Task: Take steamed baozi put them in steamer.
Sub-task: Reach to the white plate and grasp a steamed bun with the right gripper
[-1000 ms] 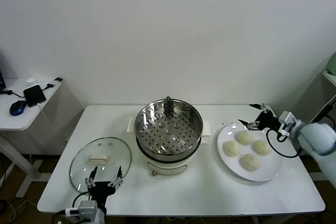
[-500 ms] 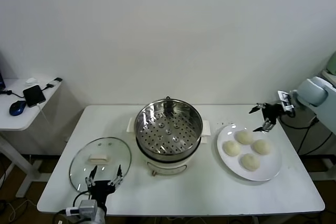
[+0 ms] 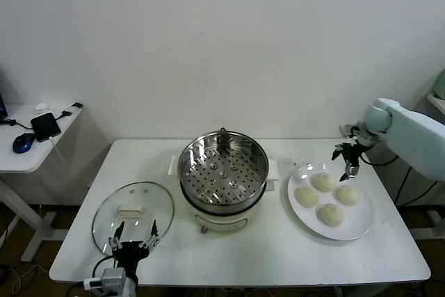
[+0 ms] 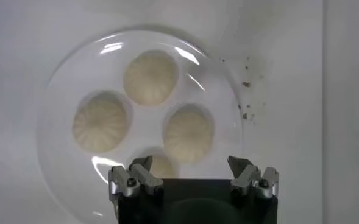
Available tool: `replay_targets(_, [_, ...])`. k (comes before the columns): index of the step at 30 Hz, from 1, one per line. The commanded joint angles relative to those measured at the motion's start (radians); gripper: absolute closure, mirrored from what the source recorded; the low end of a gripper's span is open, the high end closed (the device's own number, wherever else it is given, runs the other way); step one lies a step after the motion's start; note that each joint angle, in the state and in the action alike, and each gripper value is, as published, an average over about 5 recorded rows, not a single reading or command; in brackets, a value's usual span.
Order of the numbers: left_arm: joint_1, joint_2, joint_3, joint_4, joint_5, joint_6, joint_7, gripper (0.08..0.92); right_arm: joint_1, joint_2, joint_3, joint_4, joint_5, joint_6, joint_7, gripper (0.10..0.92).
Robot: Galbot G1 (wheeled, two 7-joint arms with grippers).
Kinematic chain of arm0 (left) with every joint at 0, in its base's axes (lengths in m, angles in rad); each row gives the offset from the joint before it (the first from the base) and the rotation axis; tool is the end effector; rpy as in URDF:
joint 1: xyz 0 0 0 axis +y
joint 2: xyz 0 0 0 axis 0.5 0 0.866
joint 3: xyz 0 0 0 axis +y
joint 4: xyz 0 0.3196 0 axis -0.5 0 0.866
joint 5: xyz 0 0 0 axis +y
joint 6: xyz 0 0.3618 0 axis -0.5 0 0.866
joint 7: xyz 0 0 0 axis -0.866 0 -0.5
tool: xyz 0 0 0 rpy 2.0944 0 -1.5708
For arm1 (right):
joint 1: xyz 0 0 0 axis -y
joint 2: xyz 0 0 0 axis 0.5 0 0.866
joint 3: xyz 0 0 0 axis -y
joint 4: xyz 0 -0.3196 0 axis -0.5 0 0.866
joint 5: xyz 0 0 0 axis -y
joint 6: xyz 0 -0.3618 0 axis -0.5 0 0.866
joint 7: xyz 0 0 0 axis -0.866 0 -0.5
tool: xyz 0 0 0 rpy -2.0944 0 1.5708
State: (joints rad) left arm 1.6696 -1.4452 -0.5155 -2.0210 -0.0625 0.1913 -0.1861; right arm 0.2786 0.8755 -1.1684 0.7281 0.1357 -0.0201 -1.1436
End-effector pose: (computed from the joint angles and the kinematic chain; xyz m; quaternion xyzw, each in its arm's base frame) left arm 0.1707 0.0177 -0.3209 0.0607 -0.9812 -0.0406 0.1788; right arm 0.5807 -0.1942 -0.1752 0.4830 -0.5370 0.5118 0.4652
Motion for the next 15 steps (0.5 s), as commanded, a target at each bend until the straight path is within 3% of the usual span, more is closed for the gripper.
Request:
replay_targets(1, [0.006,-0.004,0.002,0.005,0.005,-0.011,-0.002,0.177,-0.076,0.098,0.041,-0.130,-0.055,-0.013,0.021,0.203])
replay_targets(15, [0.008,-0.006,0.007,0.011,0.008,-0.012,-0.004,0.177,-0.153,0.129,0.165,-0.191,-0.112,-0.010,0.027,0.203])
